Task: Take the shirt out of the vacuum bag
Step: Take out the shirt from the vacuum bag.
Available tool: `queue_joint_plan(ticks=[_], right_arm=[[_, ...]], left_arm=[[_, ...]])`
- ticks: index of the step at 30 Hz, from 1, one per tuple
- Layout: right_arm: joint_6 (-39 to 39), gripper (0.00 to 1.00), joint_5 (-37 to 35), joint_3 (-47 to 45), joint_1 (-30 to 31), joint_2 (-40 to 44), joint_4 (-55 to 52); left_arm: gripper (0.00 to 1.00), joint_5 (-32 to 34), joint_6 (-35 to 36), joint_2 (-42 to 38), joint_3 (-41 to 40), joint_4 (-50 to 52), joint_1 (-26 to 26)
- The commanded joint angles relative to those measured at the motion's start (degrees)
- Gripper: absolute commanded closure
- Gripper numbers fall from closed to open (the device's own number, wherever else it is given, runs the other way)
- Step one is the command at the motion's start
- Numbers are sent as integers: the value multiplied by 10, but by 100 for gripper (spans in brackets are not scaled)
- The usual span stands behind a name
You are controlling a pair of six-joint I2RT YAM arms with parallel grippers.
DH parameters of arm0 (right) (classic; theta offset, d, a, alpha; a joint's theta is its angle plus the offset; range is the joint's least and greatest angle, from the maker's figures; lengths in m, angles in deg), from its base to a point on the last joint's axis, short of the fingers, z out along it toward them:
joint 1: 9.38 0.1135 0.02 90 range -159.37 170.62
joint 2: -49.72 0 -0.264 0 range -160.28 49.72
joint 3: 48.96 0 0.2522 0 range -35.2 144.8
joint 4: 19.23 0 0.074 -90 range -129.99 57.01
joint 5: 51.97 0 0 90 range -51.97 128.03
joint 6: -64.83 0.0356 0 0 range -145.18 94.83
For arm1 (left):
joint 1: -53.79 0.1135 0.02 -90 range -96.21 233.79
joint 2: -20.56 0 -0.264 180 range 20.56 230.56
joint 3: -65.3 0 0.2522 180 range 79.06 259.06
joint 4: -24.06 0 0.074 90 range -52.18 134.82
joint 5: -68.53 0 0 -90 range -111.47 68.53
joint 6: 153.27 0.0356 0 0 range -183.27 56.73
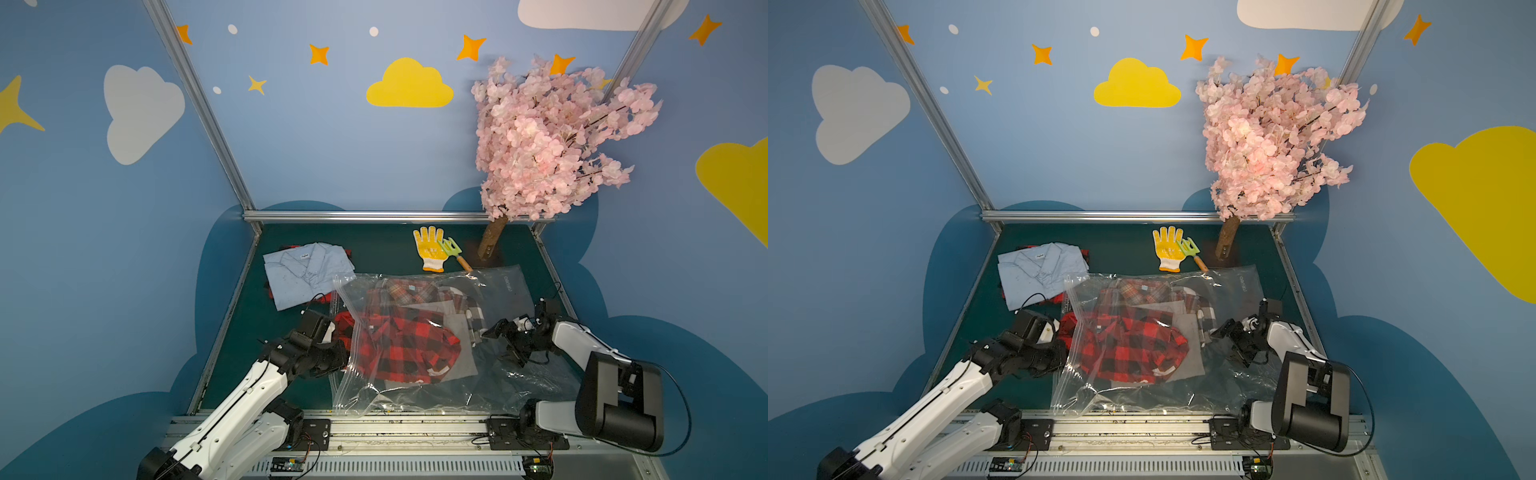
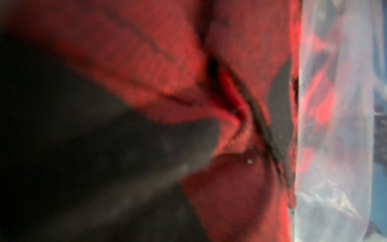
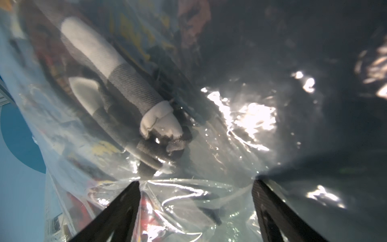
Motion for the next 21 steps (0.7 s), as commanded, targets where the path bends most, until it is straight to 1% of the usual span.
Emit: queue_joint_plan(ticks=[1, 7, 10, 14, 17, 19, 21], right_arm=[[-19, 14, -68, 3, -7, -16, 4], [-23, 14, -67, 11, -7, -30, 9], [-24, 14, -63, 16, -7, -37, 13], [-28, 15, -52, 27, -7, -48, 15], [-31, 15, -43, 32, -7, -50, 19], [-35, 15, -39, 32, -7, -56, 18], [-37, 15, -31, 53, -7, -66, 19]], left_arm=[[92, 61, 11, -13, 28, 21, 23], [93, 74, 25, -16, 55, 41, 58], [93, 64, 37, -10, 67, 41, 95], [93, 39, 73, 13, 96, 45, 154], [93, 0, 104, 26, 121, 48, 213], [94, -55, 126, 38, 145, 54, 254], [94, -129, 140, 47, 169, 57, 296]])
